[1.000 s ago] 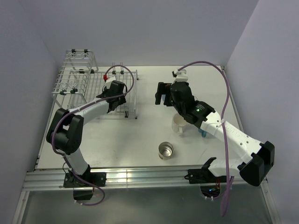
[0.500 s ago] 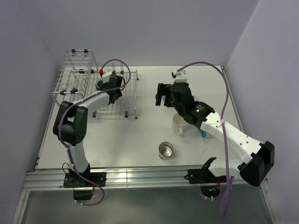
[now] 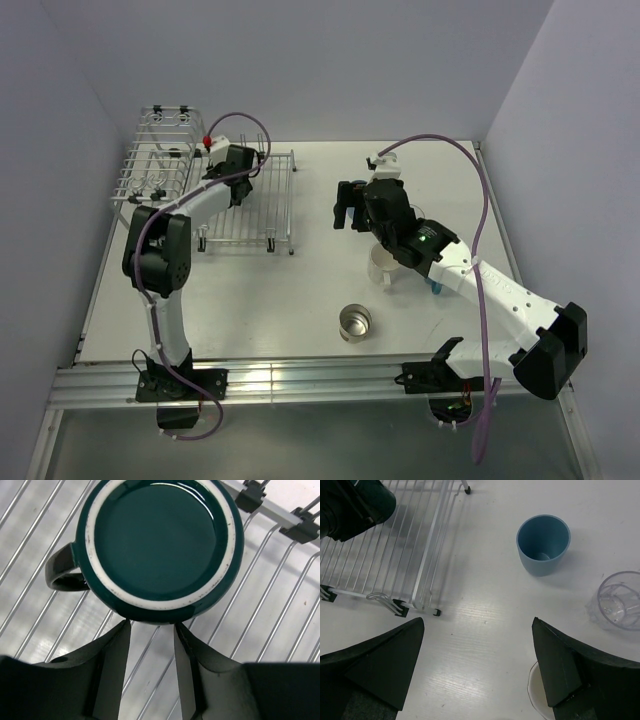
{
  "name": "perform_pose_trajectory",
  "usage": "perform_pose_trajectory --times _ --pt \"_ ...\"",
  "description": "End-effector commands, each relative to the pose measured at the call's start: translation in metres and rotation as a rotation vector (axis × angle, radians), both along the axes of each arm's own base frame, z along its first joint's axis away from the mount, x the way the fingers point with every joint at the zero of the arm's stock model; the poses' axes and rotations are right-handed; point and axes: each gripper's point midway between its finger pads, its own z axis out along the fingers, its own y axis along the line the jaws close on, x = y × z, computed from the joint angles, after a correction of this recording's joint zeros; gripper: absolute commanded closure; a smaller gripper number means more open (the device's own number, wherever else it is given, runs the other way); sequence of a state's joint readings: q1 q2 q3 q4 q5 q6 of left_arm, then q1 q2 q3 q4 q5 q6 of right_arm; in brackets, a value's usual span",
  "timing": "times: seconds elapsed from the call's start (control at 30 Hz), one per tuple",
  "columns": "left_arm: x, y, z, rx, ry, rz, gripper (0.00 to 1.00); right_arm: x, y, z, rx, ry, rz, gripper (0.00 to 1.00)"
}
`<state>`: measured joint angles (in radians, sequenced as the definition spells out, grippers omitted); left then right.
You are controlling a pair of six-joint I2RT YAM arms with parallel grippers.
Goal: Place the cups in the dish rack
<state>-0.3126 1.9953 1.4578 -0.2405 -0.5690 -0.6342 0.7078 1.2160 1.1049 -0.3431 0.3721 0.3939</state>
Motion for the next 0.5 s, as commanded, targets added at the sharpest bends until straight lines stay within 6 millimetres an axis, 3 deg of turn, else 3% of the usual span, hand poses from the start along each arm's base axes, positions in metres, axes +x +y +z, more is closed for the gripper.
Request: perform_pose_trajectory --times 0.0,0.17,0.47 --pt "0.018 0.008 0.017 0.037 -0.046 0.027 0.54 0.003 -0.001 0.018 0.026 -0.057 -0.005 0.04" --pt "0.033 0.01 0.018 0.038 -0.055 0.029 0.54 0.003 -0.002 0.014 0.013 -0.051 -0.005 0.04" --pt "0.026 0.008 0.035 0.017 -0.091 0.021 0.49 0.006 -0.011 0.015 -0.01 -0.062 -0.046 0.04"
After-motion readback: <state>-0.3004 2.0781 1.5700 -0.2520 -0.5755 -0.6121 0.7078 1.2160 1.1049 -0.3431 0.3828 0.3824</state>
